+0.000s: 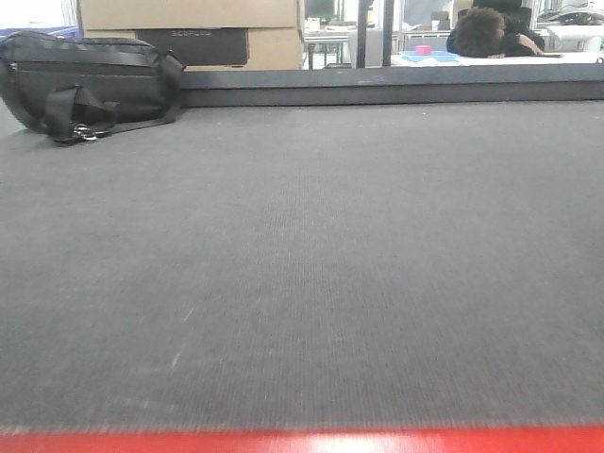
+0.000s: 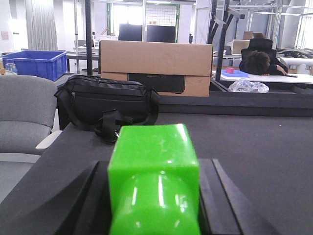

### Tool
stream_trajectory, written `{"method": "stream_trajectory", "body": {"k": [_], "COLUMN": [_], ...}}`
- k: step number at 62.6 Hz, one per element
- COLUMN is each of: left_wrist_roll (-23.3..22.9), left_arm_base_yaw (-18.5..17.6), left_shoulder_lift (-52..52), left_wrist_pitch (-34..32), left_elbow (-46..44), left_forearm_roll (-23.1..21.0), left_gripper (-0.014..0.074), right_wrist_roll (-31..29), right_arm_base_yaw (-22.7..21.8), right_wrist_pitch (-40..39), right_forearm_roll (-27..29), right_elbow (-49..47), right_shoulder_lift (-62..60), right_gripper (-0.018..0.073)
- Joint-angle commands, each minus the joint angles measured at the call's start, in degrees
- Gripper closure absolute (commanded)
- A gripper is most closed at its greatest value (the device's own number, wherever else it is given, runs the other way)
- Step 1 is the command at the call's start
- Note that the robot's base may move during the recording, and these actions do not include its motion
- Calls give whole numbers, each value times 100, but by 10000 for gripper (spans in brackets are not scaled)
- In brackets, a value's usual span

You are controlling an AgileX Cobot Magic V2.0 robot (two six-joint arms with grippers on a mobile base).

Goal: Grab block from conveyor and place in blue bin
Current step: 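Drive the base away from the conveyor holding both blocks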

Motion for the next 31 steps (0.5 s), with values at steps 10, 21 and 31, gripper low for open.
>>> {"method": "stream_trajectory", "body": {"k": [10, 21, 31], "left_wrist_roll": [-36, -36, -36], "left_arm_base_yaw": [-35, 121, 437], "left_shoulder_lift": [-27, -27, -27], "left_wrist_pitch": [-74, -74, -74], "left_elbow": [-22, -22, -22], "left_forearm_roll": [-28, -28, -28], "left_gripper": [708, 708, 708], "right_wrist_roll": [-1, -1, -1], "right_arm_base_yaw": [-8, -8, -8], "right_wrist_pitch": [-90, -90, -90], "right_forearm_roll": [-38, -38, -38], "right_elbow": [-44, -44, -44], "right_shoulder_lift": [-20, -20, -20], "right_gripper": [721, 721, 721]}}
